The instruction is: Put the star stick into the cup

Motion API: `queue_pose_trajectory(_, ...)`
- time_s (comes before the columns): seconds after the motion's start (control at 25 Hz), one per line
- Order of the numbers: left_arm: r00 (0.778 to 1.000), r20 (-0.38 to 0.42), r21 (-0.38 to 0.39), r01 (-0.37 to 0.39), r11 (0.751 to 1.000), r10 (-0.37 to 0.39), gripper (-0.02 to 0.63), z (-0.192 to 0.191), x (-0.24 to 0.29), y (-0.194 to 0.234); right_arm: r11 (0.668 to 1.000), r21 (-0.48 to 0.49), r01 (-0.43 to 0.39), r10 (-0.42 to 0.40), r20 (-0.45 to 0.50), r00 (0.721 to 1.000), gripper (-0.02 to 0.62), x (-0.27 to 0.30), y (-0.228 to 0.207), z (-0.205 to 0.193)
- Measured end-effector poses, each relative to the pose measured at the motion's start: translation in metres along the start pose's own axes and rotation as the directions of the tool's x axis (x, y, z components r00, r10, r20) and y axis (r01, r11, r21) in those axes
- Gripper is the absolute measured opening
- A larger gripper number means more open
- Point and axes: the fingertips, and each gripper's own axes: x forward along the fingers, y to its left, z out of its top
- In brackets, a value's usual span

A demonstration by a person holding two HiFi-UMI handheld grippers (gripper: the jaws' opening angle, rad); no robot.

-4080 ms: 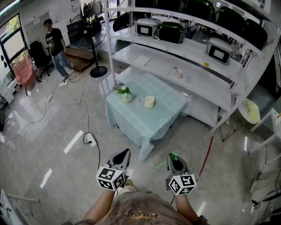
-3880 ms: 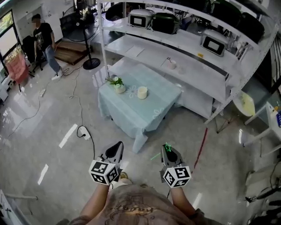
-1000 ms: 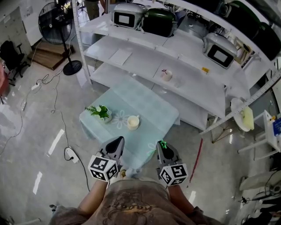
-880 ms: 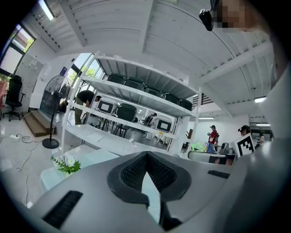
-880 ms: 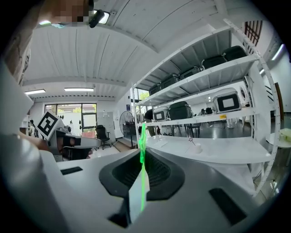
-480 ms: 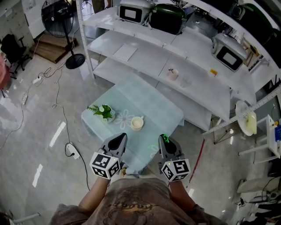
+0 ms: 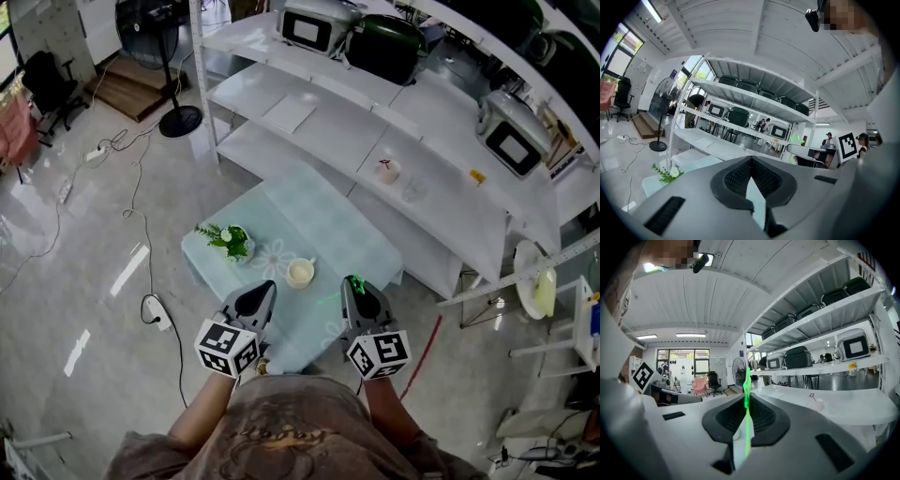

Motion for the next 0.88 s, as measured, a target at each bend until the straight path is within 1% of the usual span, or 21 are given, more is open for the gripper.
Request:
queue_pose_trajectory(0.4,0.998,0.000,-0.010,-0.062,0.998,0.062,0.020,-0.004,0.016,0.018,0.997,0.000,-0.082,0.082,0.035,0.996,0.020,0.051,-0.014,0.015)
queue_pose_trajectory(0.68,0.996,-0.011,-0.018,-0.093,0.995,0.093,0.020,-0.006,0.021,0.025,0.996,0.032,-0.087,0.085,0.045,0.995,0.020,0.078,-0.027,0.017)
queue_pose_trajectory(0.88,0.993,-0.023,-0.015,-0.119,0.993,0.118,0.020,-0.010,0.019,0.030,0.995,0.068,-0.079,0.077,0.025,0.997,0.020,0.096,-0.036,-0.002)
